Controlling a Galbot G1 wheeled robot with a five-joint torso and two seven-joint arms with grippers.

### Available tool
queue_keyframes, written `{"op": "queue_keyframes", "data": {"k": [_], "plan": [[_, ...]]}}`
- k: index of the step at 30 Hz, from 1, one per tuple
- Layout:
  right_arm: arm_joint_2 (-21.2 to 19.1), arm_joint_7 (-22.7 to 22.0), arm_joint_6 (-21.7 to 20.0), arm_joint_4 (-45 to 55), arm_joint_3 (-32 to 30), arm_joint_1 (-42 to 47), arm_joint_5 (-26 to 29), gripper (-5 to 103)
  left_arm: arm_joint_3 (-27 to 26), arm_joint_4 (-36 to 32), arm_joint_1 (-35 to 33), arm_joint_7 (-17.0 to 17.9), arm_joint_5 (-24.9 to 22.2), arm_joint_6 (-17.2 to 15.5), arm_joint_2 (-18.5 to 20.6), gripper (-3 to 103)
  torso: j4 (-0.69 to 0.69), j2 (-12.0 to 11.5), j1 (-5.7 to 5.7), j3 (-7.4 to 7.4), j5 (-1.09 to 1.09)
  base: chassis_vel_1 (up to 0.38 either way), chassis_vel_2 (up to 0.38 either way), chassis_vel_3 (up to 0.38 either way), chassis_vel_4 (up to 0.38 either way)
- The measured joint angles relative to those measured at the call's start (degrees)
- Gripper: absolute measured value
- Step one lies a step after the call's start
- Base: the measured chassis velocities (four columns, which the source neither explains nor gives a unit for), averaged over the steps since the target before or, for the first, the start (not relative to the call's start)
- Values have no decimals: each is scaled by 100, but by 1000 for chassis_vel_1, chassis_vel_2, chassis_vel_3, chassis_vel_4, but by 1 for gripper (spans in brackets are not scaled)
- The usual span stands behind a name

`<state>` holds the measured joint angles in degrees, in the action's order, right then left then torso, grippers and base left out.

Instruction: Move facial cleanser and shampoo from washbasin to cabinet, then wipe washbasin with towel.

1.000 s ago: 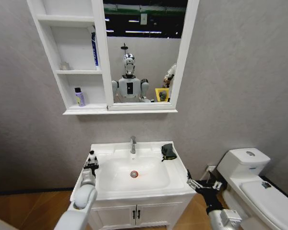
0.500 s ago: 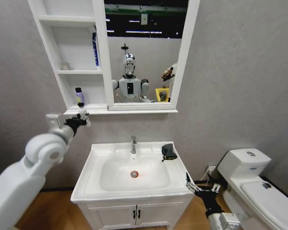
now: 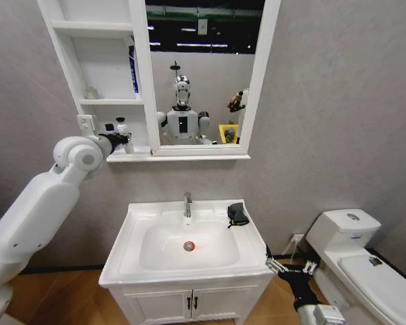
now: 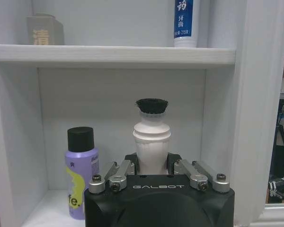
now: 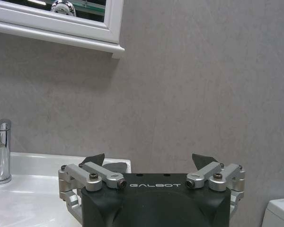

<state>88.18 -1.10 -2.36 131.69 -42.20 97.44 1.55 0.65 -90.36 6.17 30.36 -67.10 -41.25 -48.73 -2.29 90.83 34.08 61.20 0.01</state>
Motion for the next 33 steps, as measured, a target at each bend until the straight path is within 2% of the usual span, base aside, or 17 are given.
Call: {"op": "queue_keyframes", "data": {"k": [2,11,14,17,18,20,22,23,25,26,30,31,33], "plan": [[7,-10,43,-16,-30,20,-3,100,39,268,102,-216,276,0,-165,30,0,0,0,0,-1,0,0,0,0],[6,-13,221,-93,-79,247,4,100,146,640,260,-358,389,-8,-396,30,0,0,0,-1,0,0,0,0,0],[24,-46,308,-111,-55,283,2,100,154,943,275,-493,708,58,-547,30,-1,0,-1,-1,0,0,0,0,0],[24,-51,313,-111,-55,288,2,100,148,1025,275,-529,814,91,-574,30,-1,0,-1,0,-1,0,0,0,0],[24,-52,317,-110,-57,289,2,100,139,1057,269,-556,871,115,-583,27,-1,0,0,0,0,0,0,0,0],[23,-53,322,-109,-60,287,2,100,130,1061,254,-570,896,139,-587,31,0,0,0,-1,-1,0,0,0,0],[20,-59,338,-119,-54,270,-1,100,107,1060,232,-571,906,184,-589,42,0,0,-1,-1,-1,0,0,0,0],[20,-59,338,-119,-54,270,-1,100,107,1060,232,-571,906,184,-589,42,0,0,-1,-1,-1,0,0,0,0],[22,-59,338,-118,-35,261,-7,100,91,1062,221,-594,908,246,-590,53,0,1,-1,-1,-1,0,0,0,0],[22,-59,338,-118,-35,261,-7,100,91,1062,221,-594,908,246,-590,53,0,1,-1,-1,-1,0,0,0,0],[24,-59,338,-107,-35,245,-10,100,59,1057,185,-622,926,318,-607,75,0,1,-1,-1,0,0,0,0,0],[24,-59,338,-107,-35,245,-10,100,59,1057,185,-622,926,318,-607,75,0,1,-1,-1,0,0,0,0,0],[24,-62,338,-101,-47,249,-8,100,16,969,123,-623,927,344,-600,85,-1,1,-1,-1,0,0,0,0,0]]}}
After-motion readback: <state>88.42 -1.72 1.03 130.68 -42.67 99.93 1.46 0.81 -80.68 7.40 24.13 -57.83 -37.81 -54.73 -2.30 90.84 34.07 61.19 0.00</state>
